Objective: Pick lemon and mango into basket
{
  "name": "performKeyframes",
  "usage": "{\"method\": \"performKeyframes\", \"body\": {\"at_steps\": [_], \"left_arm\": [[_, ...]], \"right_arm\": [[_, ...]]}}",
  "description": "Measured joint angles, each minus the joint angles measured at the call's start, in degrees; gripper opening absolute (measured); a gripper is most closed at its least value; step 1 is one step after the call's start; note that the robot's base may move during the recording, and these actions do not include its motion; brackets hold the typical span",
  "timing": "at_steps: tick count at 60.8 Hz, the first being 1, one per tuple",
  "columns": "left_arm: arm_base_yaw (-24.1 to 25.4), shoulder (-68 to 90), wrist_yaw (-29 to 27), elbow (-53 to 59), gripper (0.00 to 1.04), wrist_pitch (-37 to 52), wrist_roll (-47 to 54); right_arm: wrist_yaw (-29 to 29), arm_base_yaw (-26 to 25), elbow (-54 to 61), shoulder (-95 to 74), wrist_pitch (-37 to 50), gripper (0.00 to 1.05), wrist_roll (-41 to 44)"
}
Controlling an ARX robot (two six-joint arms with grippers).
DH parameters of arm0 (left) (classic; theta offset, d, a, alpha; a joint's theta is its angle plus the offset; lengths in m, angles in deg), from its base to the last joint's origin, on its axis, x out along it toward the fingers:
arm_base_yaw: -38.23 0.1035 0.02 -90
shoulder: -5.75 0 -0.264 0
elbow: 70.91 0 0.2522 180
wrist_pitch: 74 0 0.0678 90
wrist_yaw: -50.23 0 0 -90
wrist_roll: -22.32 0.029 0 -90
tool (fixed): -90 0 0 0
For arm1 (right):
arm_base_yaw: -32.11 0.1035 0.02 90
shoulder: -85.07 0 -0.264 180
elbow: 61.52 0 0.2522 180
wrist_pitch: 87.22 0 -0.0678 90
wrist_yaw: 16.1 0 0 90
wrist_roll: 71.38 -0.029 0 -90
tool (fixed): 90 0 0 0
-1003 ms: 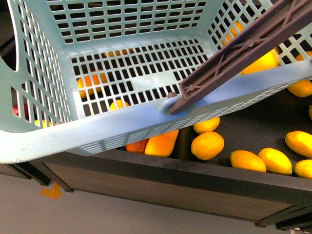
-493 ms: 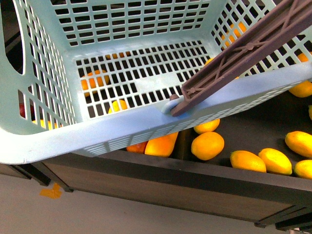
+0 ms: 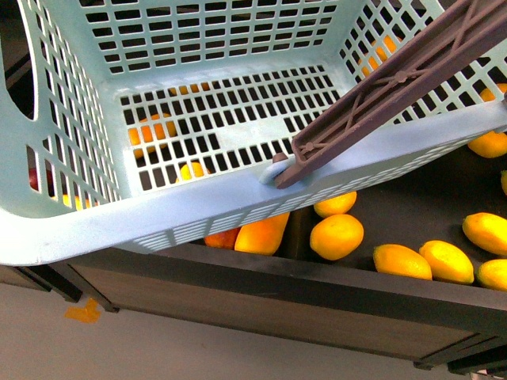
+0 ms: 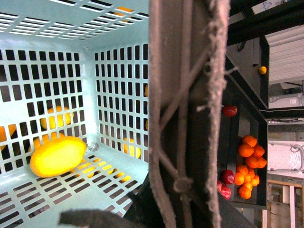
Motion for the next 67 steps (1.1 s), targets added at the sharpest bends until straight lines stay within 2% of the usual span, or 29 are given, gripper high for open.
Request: {"method": "performKeyframes", "body": {"at_steps": [28, 67], "left_arm": [[-0.9, 0.0, 1.1, 0.0, 0.05, 0.0, -0.1], [-0.1, 0.3, 0.5, 0.0, 0.05, 0.0, 0.1]], "right_arm": [[-0.1, -0.3, 0.1, 0.2, 0.0, 0.97, 0.0], [0.2, -0.3, 0.2, 0.4, -0.2, 0.96, 0.0]]}}
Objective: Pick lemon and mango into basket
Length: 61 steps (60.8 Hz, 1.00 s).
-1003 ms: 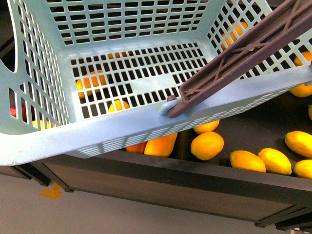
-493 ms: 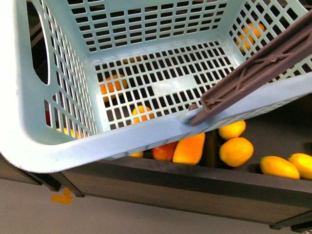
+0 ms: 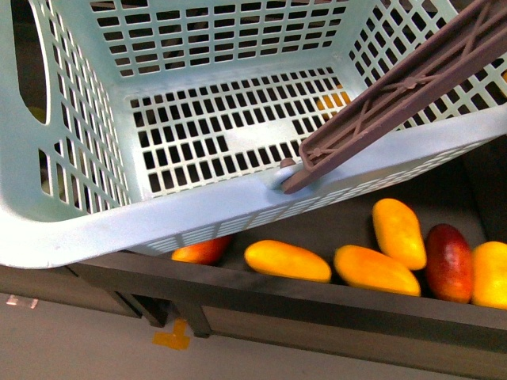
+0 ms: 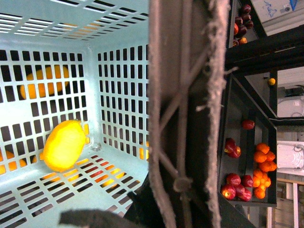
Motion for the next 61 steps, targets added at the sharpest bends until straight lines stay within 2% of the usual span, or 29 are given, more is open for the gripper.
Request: {"method": "performKeyframes", "body": {"at_steps": [42, 43, 45, 48, 51, 55, 61], "left_arm": [[1.0, 0.0, -1.7, 0.0, 0.05, 0.0, 0.4], [1.0, 0.0, -1.8, 0.0, 0.05, 0.0, 0.5], [1.0, -0.1, -1.8, 0.0, 0.05, 0.0, 0.9], [1.0, 0.0, -1.7, 0.0, 0.05, 0.0, 1.1], [0.7, 0.0, -1.0, 0.0, 0.05, 0.0, 0.7], [0.5, 0.0, -0.6, 0.0, 0.05, 0.0, 0.6], [0.3, 0.0, -0.6, 0.0, 0.05, 0.0, 0.5]], "right_arm": [[0.4, 0.1, 0.0, -0.1, 0.0, 0.96, 0.0], [-1.2, 0.4, -0.3, -0.2, -1.4, 0.96, -0.9], [-7.3, 1.6, -2.7, -0.2, -9.4, 0.96, -4.1], [-16.3, 2.0, -8.6, -1.4, -24.7, 0.96, -10.8], [-22.1, 1.1, -13.4, -3.5, -36.9, 0.96, -16.9], [-21.4, -1.8, -15.7, -7.1, -45.3, 0.96, -21.3], [-16.0, -5.2, -17.1, -14.2, -42.3, 0.96, -22.1]]}}
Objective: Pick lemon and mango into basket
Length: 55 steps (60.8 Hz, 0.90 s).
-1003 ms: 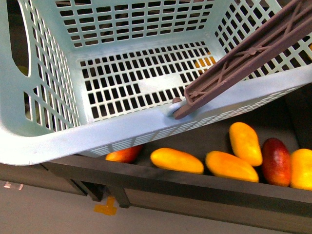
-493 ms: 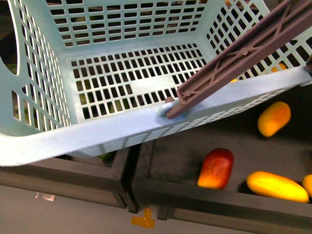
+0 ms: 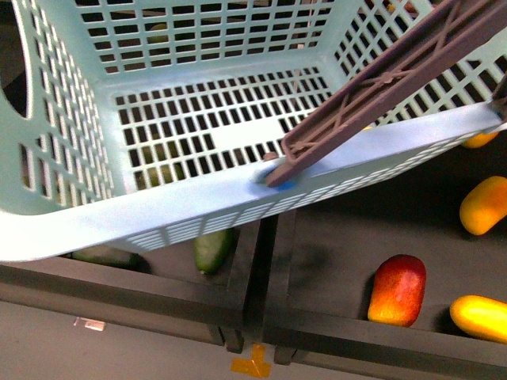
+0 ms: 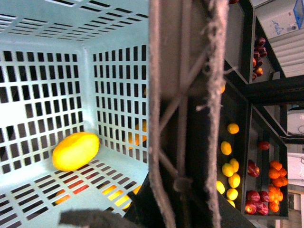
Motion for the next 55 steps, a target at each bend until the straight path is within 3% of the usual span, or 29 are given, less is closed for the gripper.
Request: {"method": "performKeyframes", "body": {"at_steps": [7, 20, 34, 55], "left_arm": [[-0.3, 0.0, 0.7, 0.0, 0.05, 0.0, -0.1], [-0.2, 0.0, -0.3, 0.0, 0.05, 0.0, 0.0], [-0.1, 0.0, 0.1, 0.0, 0.05, 0.0, 0.1], [-0.2, 0.0, 0.3, 0.0, 0.05, 0.0, -0.1]], "right_arm": [[6.3, -3.8, -3.9, -11.0, 7.0, 0.96, 0.8], [8.5, -9.4, -14.7, -33.6, 16.1, 0.96, 3.1], [7.8, -11.7, -26.7, -51.4, 14.4, 0.96, 2.1], [8.0, -10.1, -40.7, -64.1, 9.7, 0.96, -2.8]]}}
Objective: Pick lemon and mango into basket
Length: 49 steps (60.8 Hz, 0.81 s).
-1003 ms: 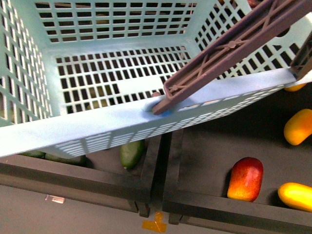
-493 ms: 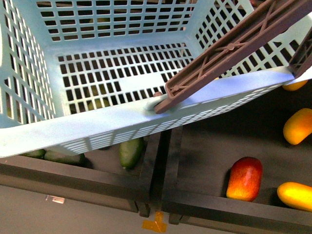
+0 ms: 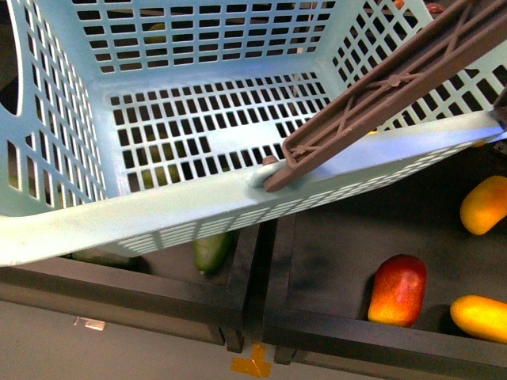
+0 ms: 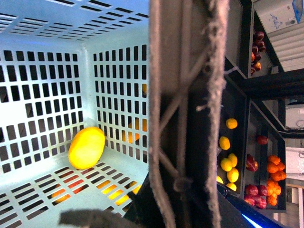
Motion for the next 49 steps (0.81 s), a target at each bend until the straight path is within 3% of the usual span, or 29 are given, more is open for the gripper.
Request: {"method": "performKeyframes", "body": {"at_steps": [42, 49], "left_arm": [[0.0, 0.0, -0.3, 0.0, 0.05, 0.0, 0.0], [0.0, 0.0, -0.3, 0.0, 0.05, 0.0, 0.0]], "right_arm": [[-1.9, 2.1, -15.6, -15.1, -6.4, 0.96, -7.1], [-1.6, 2.1, -15.9, -15.6, -7.5, 0.81, -7.4]]}}
